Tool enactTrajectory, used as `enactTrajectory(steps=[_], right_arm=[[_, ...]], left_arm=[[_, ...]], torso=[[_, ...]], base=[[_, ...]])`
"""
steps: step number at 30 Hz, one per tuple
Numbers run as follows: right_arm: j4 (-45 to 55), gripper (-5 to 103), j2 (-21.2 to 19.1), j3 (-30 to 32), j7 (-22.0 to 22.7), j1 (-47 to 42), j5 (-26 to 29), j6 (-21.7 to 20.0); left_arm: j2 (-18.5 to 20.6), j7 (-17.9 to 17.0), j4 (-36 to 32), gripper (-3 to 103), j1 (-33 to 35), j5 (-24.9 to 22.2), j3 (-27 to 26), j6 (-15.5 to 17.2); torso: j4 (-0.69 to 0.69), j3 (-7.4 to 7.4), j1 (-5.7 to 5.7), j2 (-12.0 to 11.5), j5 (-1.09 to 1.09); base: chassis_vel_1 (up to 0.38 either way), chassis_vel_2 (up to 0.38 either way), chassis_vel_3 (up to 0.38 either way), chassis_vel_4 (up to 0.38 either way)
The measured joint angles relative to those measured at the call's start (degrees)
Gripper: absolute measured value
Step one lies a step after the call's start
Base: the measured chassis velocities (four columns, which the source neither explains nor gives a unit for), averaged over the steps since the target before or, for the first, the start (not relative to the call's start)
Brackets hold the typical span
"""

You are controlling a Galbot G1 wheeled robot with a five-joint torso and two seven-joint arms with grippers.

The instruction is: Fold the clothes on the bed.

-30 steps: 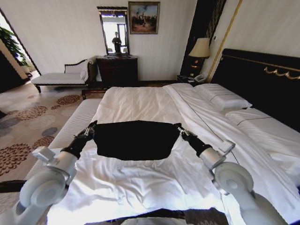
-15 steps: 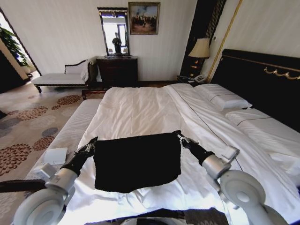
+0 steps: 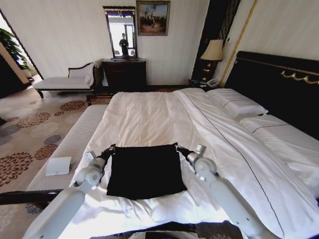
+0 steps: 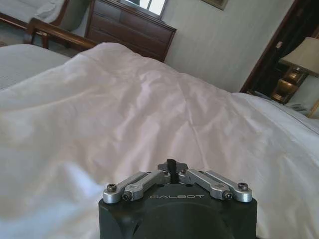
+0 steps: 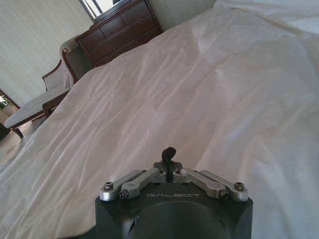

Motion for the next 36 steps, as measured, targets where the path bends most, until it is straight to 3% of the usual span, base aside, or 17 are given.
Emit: enactTrajectory(steps=[4,10,18,36], right_arm=[[-8.6,1,3.8,-1.5,-2.1,5.7,-2.6,2.4],[-14.9,1,6.5,-0.9,-2.9,8.5,-4.5,5.1],[-22.1,1,9.1,1.6,-2.9,8.8,-8.7,9.6],[-25.9,1,10.0,1.6,-3.7,10.7,-11.3,11.8]], left_arm=[[-4.1,2.1,9.8,2,-8.0,2.2,3.7,-1.1],[-7.6,4.5,21.2,2,-13.9,4.3,4.3,-2.3],[-9.2,6.7,27.4,2,-16.2,4.9,4.5,-3.8],[-9.7,10.1,33.4,2,-23.3,6.3,10.0,-5.5]], torso=[[-0.02,-0.01,0.0,0.0,0.01],[-0.01,-0.01,0.0,0.0,0.01],[-0.01,-0.02,-0.02,0.0,0.01],[-0.01,-0.02,-0.02,0.0,0.02]], base=[[0.0,0.0,0.0,0.0],[0.0,0.0,0.0,0.0],[0.0,0.0,0.0,0.0],[0.0,0.0,0.0,0.0]])
